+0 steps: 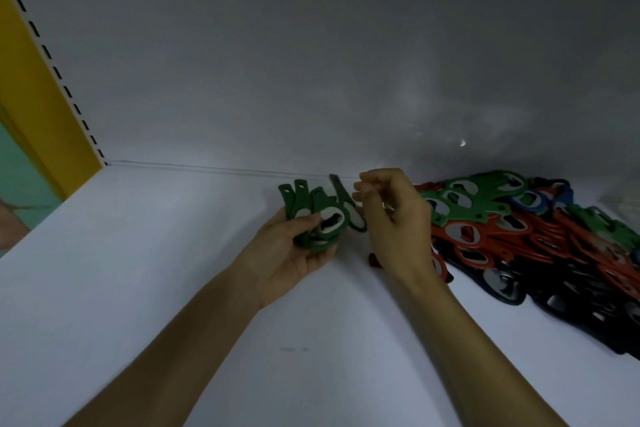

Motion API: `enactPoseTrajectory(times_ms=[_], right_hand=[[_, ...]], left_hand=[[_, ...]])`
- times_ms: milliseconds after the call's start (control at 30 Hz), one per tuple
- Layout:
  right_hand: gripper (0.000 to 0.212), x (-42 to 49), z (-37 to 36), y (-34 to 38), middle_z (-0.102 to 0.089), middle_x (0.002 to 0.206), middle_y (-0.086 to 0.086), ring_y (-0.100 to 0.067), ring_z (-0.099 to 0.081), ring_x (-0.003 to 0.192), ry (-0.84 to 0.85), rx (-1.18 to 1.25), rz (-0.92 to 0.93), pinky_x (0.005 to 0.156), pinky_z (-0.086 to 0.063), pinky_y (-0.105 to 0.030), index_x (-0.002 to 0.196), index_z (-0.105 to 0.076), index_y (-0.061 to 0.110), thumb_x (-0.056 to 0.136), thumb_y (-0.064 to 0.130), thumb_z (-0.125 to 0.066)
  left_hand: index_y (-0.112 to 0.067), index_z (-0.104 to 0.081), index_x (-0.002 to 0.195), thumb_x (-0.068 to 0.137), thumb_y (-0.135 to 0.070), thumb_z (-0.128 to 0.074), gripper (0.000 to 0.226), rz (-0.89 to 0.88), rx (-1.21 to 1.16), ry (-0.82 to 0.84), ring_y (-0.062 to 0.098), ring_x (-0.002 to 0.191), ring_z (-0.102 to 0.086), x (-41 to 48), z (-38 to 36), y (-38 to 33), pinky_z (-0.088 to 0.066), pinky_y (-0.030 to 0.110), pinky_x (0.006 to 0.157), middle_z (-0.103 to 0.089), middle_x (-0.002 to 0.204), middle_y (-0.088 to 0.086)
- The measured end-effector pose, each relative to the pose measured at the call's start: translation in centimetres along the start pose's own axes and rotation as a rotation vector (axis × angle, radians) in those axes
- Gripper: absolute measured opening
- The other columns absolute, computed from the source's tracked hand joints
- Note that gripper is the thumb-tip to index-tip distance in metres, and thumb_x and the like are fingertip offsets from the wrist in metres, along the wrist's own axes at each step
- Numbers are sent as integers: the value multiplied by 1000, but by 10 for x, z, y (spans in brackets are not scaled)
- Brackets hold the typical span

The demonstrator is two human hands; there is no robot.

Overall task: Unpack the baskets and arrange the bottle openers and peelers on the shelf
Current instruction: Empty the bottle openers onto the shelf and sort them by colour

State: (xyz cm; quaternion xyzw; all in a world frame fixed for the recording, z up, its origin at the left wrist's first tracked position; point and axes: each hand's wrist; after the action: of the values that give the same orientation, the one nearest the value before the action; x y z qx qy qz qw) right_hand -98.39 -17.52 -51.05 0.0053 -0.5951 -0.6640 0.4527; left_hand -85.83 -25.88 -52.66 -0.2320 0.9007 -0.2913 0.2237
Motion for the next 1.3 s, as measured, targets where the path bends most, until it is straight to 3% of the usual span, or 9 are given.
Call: enactPoseTrajectory(times_ms=[100,267,500,700,833,967,1067,1167,1300], right_hand=[[16,3,6,-8,-64,89,8,-9,-62,86,-34,-125,-17,75,-53,-25,97,-61,17,94,4,-51],[24,9,24,-28,-64,113,-9,-27,-53,107,158,-926,-85,91,-41,-36,113,-62,11,91,20,-55],[34,13,22,-27,-66,112,-11,-26,-59,101,189,-958,-49,85,-49,-32,122,-61,12,92,-1,-51],[33,1,7,-5,-64,111,0,5,-58,94,30,-212,86,87,-41,-3,115,-65,5,88,-10,-53],[45,-11,-11,4,-68,107,5,9,-54,110,331,107,-20,98,-42,-12,82,-73,17,81,-20,-46],[50,-6,-15,5,-67,97,0,-12,-64,100,252,562,-265,92,-52,-30,79,-64,15,78,-24,-34],[32,1,-1,-5,-63,97,2,-13,-60,95,17,93,-233,94,-51,-36,89,-59,17,89,-10,-43],[17,-3,6,-13,-65,102,0,-21,-58,100,259,-703,-57,93,-45,-37,106,-62,19,93,26,-55],[25,-3,-1,-10,-69,101,1,-22,-62,99,393,-758,-124,94,-41,-36,114,-63,22,91,28,-56]], left_hand=[[-7,-62,112,81,0,-58,31,0,2,-14,25,83,-72,1,1,0,-57,31,61,-72,101,14],[-4,-59,111,90,1,-51,22,2,-21,-50,27,81,-72,2,4,0,-56,30,57,-73,94,17],[-5,-63,109,80,5,-58,31,-34,10,-37,22,81,-71,1,1,1,-57,30,61,-73,97,14],[-2,-59,115,77,-4,-59,38,15,-54,-14,28,84,-71,1,0,0,-58,33,62,-70,104,19],[-7,-65,116,83,-37,-58,45,37,2,38,25,99,-68,1,-1,-2,-58,37,78,-68,113,16],[-7,-56,125,76,-6,-61,50,-17,64,34,25,99,-68,2,2,0,-58,36,74,-68,113,16],[-10,-59,118,74,1,-61,45,-78,26,17,21,87,-71,2,3,1,-58,33,67,-72,102,12],[-25,-57,116,84,6,-56,45,-229,217,-19,14,92,-70,2,1,4,-58,31,69,-72,104,-1],[-33,-52,118,86,10,-55,53,-354,440,-1,15,102,-66,-1,-2,8,-57,38,80,-67,116,-4]])
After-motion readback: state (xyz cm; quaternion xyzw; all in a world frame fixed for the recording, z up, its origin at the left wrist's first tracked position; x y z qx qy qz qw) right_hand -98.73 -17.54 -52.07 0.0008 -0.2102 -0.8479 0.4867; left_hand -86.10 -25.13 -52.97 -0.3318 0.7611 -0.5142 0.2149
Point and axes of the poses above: each hand's wrist, its own x-axis towards the middle knuckle, its own z-axis out of the back of the hand, y = z × x
